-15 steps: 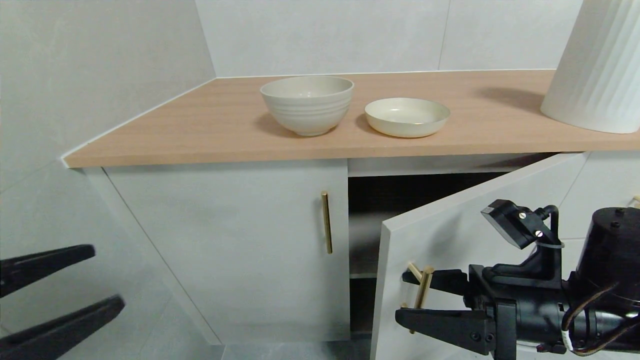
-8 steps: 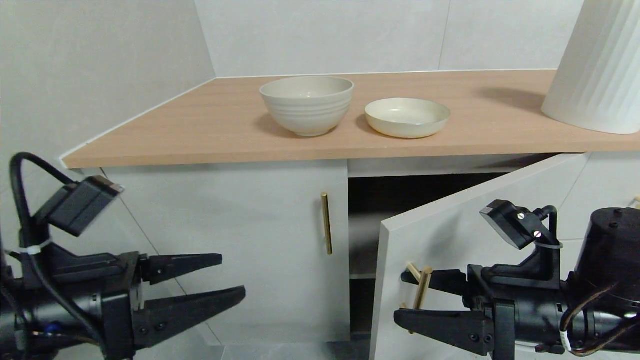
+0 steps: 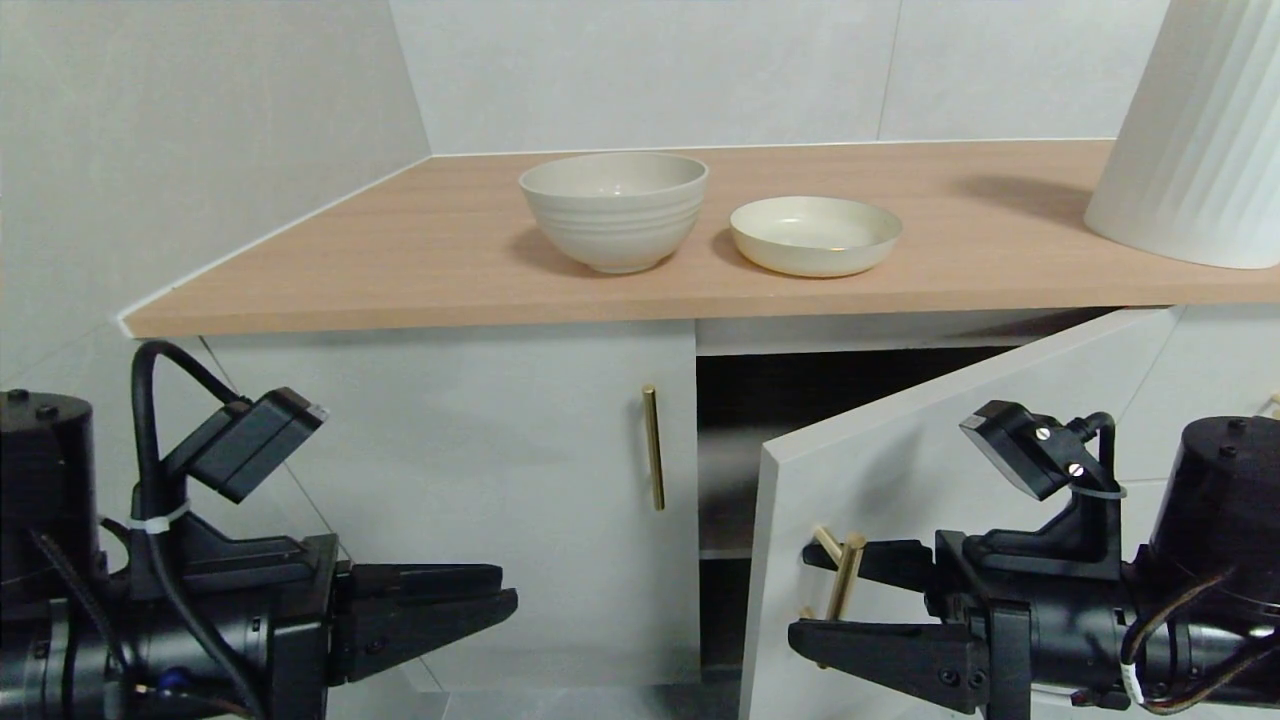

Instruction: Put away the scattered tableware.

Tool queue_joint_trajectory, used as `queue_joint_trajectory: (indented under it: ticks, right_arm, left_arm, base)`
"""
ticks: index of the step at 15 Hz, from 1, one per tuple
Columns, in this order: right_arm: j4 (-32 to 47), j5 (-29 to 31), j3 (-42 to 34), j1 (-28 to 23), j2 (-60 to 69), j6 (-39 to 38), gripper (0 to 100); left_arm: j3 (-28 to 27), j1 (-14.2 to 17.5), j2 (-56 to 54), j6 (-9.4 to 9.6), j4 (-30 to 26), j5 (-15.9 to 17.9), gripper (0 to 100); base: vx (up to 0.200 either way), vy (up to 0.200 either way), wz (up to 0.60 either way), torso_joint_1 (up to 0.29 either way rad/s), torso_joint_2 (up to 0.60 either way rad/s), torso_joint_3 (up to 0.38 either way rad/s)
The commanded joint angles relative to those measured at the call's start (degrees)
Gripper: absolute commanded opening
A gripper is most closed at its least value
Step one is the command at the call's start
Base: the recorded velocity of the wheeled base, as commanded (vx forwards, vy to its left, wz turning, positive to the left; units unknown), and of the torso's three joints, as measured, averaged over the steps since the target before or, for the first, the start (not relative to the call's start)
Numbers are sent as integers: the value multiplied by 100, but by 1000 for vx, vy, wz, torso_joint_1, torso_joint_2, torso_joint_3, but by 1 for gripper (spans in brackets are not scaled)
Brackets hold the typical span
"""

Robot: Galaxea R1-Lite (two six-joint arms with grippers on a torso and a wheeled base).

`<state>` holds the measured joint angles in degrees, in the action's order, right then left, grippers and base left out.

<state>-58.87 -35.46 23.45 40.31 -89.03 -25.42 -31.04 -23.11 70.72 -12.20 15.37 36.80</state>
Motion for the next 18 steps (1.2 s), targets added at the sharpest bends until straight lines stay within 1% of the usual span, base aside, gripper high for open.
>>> queue_joint_trajectory:
  ticks: [1,4,5,6,7,9,10,12,14,15,16,18]
  right_arm:
    - [7,4,1,3,-18,2,100]
    - [7,4,1,3,-27,2,100]
    - [7,13,19,3,-9,2,100]
    - [7,13,19,-6,-1,2,100]
    - [7,13,28,-6,-1,2,100]
    - [7,13,28,-6,-27,2,100]
    - [7,22,28,-6,-18,2,100]
    - [7,22,19,-15,8,2,100]
    - [7,22,10,-24,35,10,100]
    - [7,22,10,-32,43,10,100]
    - [7,31,10,-32,52,10,100]
    - [7,31,1,-41,35,19,100]
  left_arm:
    - [-16,0,21,7,18,2,0]
    - [-78,-79,241,-1,141,2,0]
    - [-324,-79,478,-160,159,-191,0]
    - [-482,-88,592,-485,168,-402,0]
    - [-623,-114,689,-713,177,-420,0]
    - [-966,-229,1093,-722,317,-200,0]
    - [-983,-413,1339,-722,607,-15,0]
    - [-1071,-826,1805,-731,1003,-24,0]
    - [-1124,-853,2113,-731,1363,11,0]
    - [-1089,-923,2473,-731,1759,-15,0]
    - [-1071,-967,2675,-731,1970,-33,0]
    - [-887,-1152,3414,-731,3051,-174,0]
  base:
    - [0,0,0,0,0,0]
    - [0,0,0,0,0,0]
    - [0,0,0,0,0,0]
    - [0,0,0,0,0,0]
    - [0,0,0,0,0,0]
    - [0,0,0,0,0,0]
    - [0,0,0,0,0,0]
    - [0,0,0,0,0,0]
    - [0,0,0,0,0,0]
    - [0,0,0,0,0,0]
    - [0,0,0,0,0,0]
    - [0,0,0,0,0,0]
